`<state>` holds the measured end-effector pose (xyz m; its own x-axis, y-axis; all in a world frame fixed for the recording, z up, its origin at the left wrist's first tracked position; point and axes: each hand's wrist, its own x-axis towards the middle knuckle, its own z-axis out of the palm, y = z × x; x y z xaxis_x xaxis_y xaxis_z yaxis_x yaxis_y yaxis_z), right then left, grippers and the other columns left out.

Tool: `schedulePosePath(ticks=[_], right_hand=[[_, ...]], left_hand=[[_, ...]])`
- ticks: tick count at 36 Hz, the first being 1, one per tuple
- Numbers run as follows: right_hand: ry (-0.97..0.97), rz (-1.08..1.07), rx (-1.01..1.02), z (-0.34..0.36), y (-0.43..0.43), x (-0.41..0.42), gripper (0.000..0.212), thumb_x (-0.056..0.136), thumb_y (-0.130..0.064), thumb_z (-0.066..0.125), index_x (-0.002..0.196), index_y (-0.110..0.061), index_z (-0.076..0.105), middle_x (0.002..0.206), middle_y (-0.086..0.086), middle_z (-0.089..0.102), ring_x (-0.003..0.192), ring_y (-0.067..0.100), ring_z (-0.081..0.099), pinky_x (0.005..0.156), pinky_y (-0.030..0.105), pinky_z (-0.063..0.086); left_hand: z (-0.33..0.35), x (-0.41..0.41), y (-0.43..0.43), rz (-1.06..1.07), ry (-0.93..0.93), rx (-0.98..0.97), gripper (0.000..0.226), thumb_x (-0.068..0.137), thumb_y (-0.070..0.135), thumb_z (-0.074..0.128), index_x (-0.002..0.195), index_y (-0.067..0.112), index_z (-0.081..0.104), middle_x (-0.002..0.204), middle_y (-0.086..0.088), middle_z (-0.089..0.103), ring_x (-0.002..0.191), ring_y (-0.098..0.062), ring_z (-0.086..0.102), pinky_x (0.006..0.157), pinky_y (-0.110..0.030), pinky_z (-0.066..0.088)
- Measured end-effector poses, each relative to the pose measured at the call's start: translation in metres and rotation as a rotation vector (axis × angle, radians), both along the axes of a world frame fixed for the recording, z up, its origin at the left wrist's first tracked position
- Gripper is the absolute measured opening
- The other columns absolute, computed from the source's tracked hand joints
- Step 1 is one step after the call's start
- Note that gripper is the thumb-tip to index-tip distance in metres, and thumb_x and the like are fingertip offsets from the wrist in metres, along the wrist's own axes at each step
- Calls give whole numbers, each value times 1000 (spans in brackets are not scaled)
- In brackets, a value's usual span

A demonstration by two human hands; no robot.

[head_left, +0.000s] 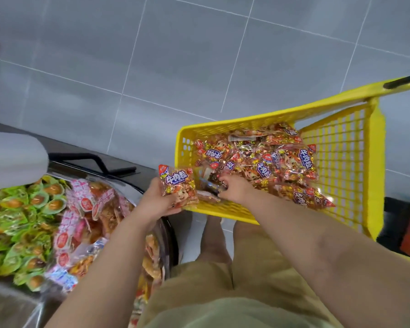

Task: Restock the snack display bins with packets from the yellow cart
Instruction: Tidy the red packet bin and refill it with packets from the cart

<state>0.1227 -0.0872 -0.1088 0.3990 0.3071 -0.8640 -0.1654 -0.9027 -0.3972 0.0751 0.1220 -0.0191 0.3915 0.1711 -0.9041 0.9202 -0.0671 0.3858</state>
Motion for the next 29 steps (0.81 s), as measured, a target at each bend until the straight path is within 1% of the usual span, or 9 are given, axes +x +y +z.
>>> schedulePosePath(ticks=[4, 7, 11, 14, 16, 21, 25, 27, 29], right_hand=[[-137, 217, -152, -12, 4, -8, 27, 90, -15, 51, 114, -21, 60, 113, 8, 61, 99, 26, 58, 81, 32, 51], [-226, 219, -188, -12, -3, -9, 26, 94, -17, 46, 113, -24, 63, 111, 9, 57, 98, 26, 55, 75, 30, 45], [-360, -16, -19, 4, -19, -7, 20, 96, -20, 45, 91, -19, 65, 87, -1, 59, 105, 25, 48, 81, 32, 43], [-396, -348, 101, 30, -35, -1, 16, 96, -21, 49, 94, -14, 64, 78, 0, 58, 82, 20, 53, 63, 27, 38], [-323, -652, 184, 51, -45, 5, 13, 96, -22, 52, 92, -14, 62, 70, -3, 54, 65, 15, 51, 59, 22, 39], [43, -1302, 567, 95, -50, 12, 19, 95, -11, 52, 76, -13, 52, 70, -1, 52, 69, 11, 58, 79, 30, 52], [132, -1305, 575, 104, -29, 3, 19, 94, -9, 52, 76, -13, 53, 69, -1, 55, 66, 8, 59, 72, 25, 54], [99, -1259, 534, 103, -17, -3, 20, 94, -8, 52, 74, -12, 52, 70, 0, 54, 63, 6, 59, 69, 22, 54], [92, -1218, 540, 101, -8, -10, 21, 94, -7, 52, 73, -12, 52, 70, 0, 57, 60, 2, 61, 66, 19, 54]], left_hand=[[-3, -1, 11, 27, -13, -50, 46, 89, -4, 59, 114, 32, 50, 108, 7, 65, 89, -17, 70, 60, -26, 58], [-5, -2, 15, 66, -17, -75, 48, 88, -4, 61, 117, 32, 51, 111, 3, 67, 92, -21, 71, 69, -33, 60], [-5, 0, 14, 114, -44, -71, 55, 88, -5, 59, 128, 30, 48, 117, 0, 65, 96, -26, 70, 70, -34, 59], [-4, 3, 10, 149, -54, -74, 55, 90, -5, 56, 132, 29, 46, 121, 3, 62, 102, -23, 67, 68, -30, 58], [-3, 5, 7, 198, -57, -119, 51, 91, -6, 55, 128, 28, 48, 121, 3, 62, 104, -22, 65, 68, -31, 58], [3, 12, -9, 329, -60, -331, 43, 91, -9, 49, 110, 28, 54, 114, -3, 66, 87, -23, 70, 82, -45, 55], [10, 19, -21, 479, -54, -614, 53, 82, 10, 51, 135, 12, 45, 122, -14, 63, 97, -33, 67, 82, -51, 54], [14, 23, -25, 493, -77, -711, 57, 81, 30, 49, 135, 12, 47, 123, -14, 62, 102, -33, 65, 82, -49, 54], [16, 25, -30, 475, -103, -666, 55, 83, 41, 50, 131, 14, 49, 117, -10, 67, 97, -29, 68, 79, -48, 56]])
